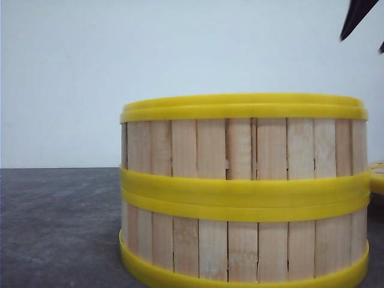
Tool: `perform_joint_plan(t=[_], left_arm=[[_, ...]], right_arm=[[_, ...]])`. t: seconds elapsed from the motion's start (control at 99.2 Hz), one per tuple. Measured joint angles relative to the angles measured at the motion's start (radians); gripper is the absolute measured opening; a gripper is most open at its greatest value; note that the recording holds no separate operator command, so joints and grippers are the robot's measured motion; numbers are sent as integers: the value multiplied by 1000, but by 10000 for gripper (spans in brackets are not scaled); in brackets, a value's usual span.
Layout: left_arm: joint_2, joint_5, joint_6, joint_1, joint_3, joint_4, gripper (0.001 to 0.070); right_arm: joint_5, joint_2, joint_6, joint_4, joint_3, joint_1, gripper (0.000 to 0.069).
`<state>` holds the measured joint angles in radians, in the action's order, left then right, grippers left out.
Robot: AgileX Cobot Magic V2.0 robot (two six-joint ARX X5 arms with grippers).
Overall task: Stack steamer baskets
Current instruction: 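Withdraw the left gripper up and away from the stack, then reach the right gripper to another bun basket and grasp its rim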
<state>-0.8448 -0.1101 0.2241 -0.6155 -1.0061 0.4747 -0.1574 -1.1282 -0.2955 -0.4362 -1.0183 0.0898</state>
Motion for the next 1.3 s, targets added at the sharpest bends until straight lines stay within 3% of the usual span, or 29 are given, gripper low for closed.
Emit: perform_joint_plan(t=[0.181, 0.484, 0.665, 0.867, 1.048, 1.3], left_arm=[[173, 0, 5, 0, 159, 62, 273], [292, 0, 43, 0, 162, 191, 273], [325, 0, 54, 0, 162, 247, 273], [335, 0, 54, 0, 162, 264, 273], [335, 0, 54, 0, 162, 264, 273], [335, 0, 54, 0, 162, 269, 273]], right_arm=[[19, -230, 0, 8, -65, 0, 421], [52, -502, -23, 153, -76, 0, 412], [80, -550, -27, 223, -77, 0, 287], [80, -609, -31, 224, -84, 0, 251], [83, -611, -35, 241, -86, 2, 145], [86, -636, -69, 255, -94, 3, 72]])
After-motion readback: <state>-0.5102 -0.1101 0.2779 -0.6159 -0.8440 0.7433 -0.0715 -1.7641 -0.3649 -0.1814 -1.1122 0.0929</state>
